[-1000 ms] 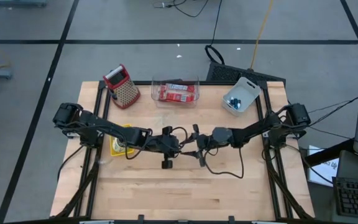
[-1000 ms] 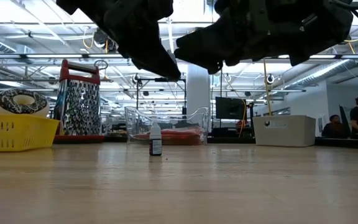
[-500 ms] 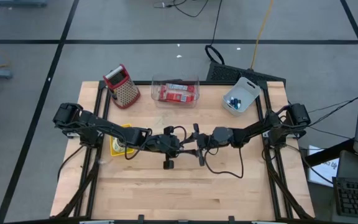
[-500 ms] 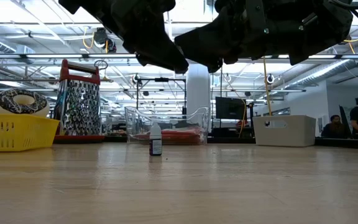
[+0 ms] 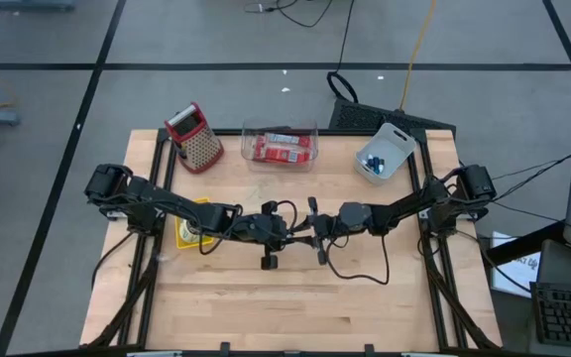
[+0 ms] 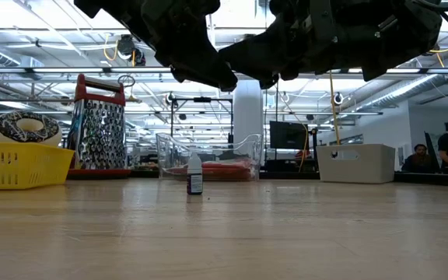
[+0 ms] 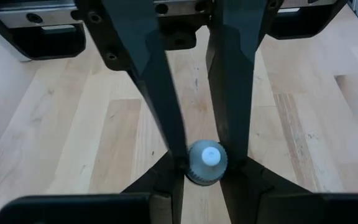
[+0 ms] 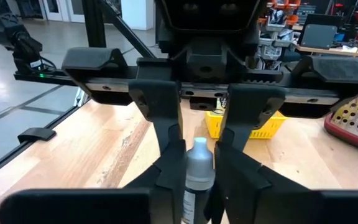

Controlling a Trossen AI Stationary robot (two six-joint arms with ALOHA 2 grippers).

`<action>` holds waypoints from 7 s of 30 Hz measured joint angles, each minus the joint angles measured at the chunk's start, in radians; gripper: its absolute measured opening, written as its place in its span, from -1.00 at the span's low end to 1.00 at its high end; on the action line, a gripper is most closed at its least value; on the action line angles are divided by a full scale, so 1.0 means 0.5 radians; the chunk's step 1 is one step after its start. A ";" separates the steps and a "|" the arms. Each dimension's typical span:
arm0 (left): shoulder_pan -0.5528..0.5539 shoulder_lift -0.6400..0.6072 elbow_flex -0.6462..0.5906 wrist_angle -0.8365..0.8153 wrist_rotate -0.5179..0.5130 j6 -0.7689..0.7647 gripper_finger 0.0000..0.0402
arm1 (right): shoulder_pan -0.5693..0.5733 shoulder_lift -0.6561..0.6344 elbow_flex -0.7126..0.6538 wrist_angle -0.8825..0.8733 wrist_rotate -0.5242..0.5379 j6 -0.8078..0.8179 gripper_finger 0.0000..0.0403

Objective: Pick & Place Food Item
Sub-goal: Put the green food coloring bottle into the white bin, then put the black food coloring bottle into the white bin

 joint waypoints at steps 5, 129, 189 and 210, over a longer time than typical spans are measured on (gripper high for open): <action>-0.001 0.000 -0.001 0.000 0.000 0.002 -0.57 | 0.000 0.000 0.000 -0.003 -0.003 -0.035 -0.81; 0.166 0.001 0.000 1.351 0.367 -0.392 0.21 | 0.570 -0.378 -0.003 0.398 1.304 -1.906 -0.66; 0.529 -1.232 -1.366 1.220 0.364 0.165 0.42 | -0.946 -1.548 -1.311 -0.160 1.719 0.452 -0.65; 0.529 -1.231 -1.366 1.221 0.364 0.284 0.39 | -1.021 -1.547 -1.317 -0.178 1.718 0.449 -0.34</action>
